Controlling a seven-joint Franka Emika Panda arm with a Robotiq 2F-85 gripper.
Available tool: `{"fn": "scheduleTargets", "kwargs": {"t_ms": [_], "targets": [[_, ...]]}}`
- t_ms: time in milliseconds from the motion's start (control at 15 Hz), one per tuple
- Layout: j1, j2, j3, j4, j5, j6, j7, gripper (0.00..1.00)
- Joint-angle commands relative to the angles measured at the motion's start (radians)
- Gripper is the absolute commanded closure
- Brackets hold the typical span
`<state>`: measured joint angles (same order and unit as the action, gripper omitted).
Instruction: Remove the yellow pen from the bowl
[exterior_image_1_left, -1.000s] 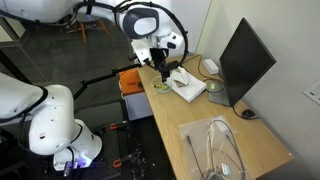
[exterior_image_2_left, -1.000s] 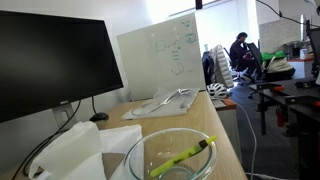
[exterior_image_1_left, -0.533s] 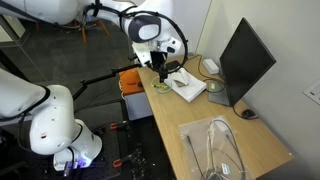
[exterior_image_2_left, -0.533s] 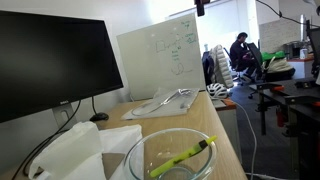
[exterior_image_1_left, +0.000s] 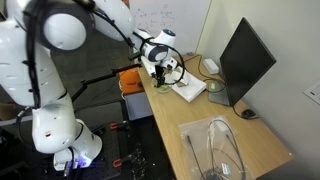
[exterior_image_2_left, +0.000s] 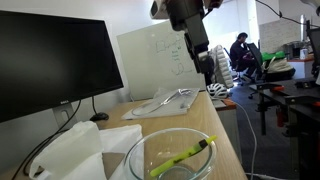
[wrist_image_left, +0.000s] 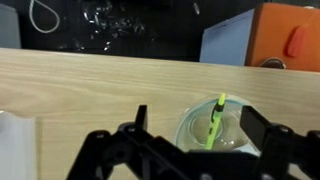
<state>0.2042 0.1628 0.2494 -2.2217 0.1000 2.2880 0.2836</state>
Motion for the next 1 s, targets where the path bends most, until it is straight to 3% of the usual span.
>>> {"fn": "scheduleTargets", "kwargs": {"t_ms": [0,133,200,400,533,733,933], "targets": [[0.052,0.200,-0.016,0.185,-0.009,-0.058,0.038,0.00],[0.082,0.283,-0.028,0.268,-0.016,-0.069,0.044,0.00],[0.095,0.317,-0.035,0.307,-0.020,-0.080,0.044,0.05],[0.125,0.400,-0.056,0.417,-0.035,-0.138,0.040,0.25],[0.144,0.450,-0.070,0.484,-0.042,-0.183,0.047,0.44],[0.166,0.518,-0.090,0.560,-0.051,-0.235,0.060,0.50],[0.178,0.581,-0.102,0.621,-0.054,-0.278,0.062,0.42]]}}
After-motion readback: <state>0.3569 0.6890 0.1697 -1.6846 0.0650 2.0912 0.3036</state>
